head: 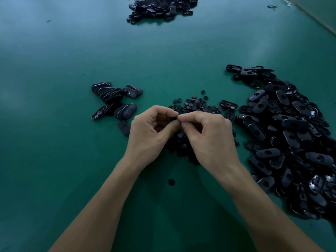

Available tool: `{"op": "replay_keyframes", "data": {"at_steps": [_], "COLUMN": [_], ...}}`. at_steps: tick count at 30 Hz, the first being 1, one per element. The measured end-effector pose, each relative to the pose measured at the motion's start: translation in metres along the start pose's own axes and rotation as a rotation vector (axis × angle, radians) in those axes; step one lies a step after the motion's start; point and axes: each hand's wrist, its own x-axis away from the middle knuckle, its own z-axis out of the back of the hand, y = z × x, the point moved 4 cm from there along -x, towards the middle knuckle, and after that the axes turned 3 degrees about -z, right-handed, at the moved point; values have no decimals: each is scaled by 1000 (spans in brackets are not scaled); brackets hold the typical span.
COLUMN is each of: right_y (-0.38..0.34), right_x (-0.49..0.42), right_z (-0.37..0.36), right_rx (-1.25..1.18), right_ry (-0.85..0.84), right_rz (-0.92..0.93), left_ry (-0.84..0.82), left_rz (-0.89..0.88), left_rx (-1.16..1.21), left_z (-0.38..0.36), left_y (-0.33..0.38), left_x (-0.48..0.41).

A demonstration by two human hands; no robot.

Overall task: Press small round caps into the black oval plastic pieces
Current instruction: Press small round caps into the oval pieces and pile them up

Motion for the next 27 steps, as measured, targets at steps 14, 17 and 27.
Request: {"op": "replay_keyframes", "data": {"at_steps": [14, 17, 27], "right_y": [0, 3, 5], "right_x": [-23, -29, -41], "right_z": [9, 8, 7], "right_rx": [-45, -89, -128], "right_ry": [-242, -315, -397], "right_rz": [22, 13, -7], "left_ry": [26, 26, 63], "left_rz": [33, 47, 92], "left_rx": [128, 162, 174], "left_z": [4, 6, 7], "left_y": [-1, -2, -6], "left_x": [-2, -2, -3]}}
